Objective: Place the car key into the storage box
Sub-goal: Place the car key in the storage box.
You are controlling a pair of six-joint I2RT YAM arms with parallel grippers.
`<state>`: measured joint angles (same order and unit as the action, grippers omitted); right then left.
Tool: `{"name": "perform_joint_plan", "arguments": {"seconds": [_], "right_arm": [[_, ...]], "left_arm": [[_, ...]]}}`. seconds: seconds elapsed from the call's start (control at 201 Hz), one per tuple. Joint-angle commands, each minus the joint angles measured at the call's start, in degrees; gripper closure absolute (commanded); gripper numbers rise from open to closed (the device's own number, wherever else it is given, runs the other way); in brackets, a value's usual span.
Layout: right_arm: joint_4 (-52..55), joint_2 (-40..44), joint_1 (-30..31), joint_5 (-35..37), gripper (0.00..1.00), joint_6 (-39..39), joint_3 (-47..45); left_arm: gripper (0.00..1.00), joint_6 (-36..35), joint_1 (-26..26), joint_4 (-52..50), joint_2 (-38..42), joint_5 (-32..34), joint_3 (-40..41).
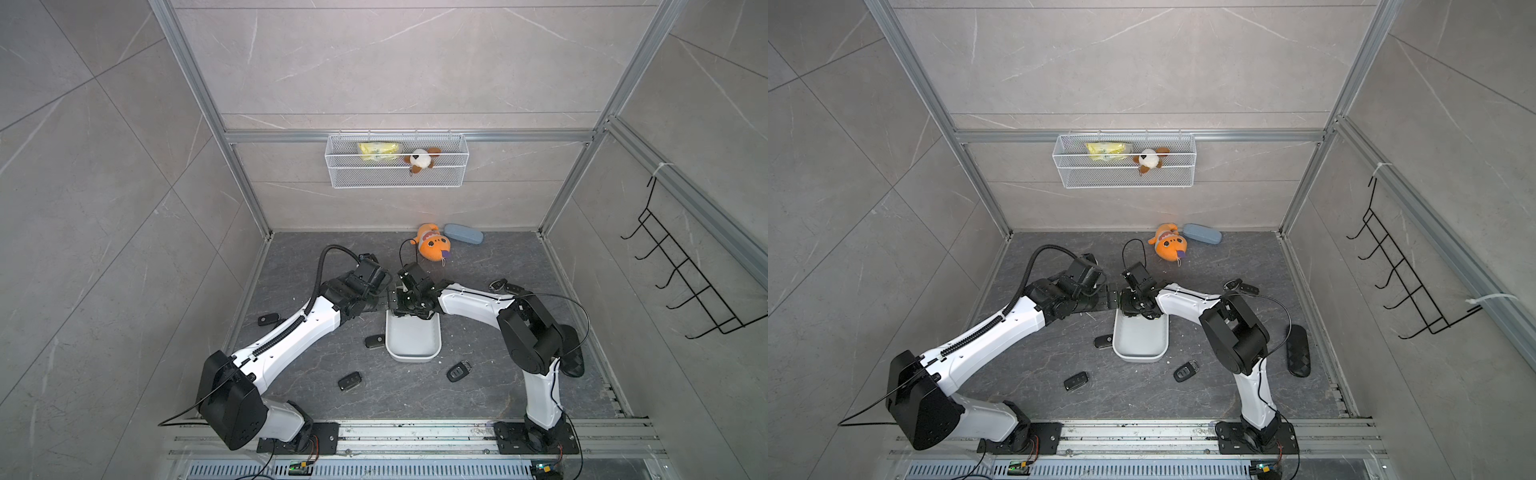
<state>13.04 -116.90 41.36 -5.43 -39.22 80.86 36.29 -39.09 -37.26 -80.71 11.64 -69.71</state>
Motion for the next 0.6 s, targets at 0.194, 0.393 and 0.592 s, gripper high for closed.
{"name": "perform_joint_plan", "arguments": {"seconds": [0.194, 0.393, 0.592], "right_arm": [[-2.93, -2.8, -0.73, -1.39, 0.69, -0.33, 1.22], [-0.96, -2.89, -0.89, 1.15, 0.63, 1.04, 1.32], [-0.33, -2.63, -0.85, 1.5, 0.5, 1.8, 1.58]], "left_arm": [[0.0, 1.12, 0.37, -0.19, 1.25, 0.34, -0.67], [0.0, 0.99, 0.49, -0.05, 0.97, 0.16, -0.7], [0.0, 0.94, 0.59, 0.17, 0.64, 0.02, -0.86]]}}
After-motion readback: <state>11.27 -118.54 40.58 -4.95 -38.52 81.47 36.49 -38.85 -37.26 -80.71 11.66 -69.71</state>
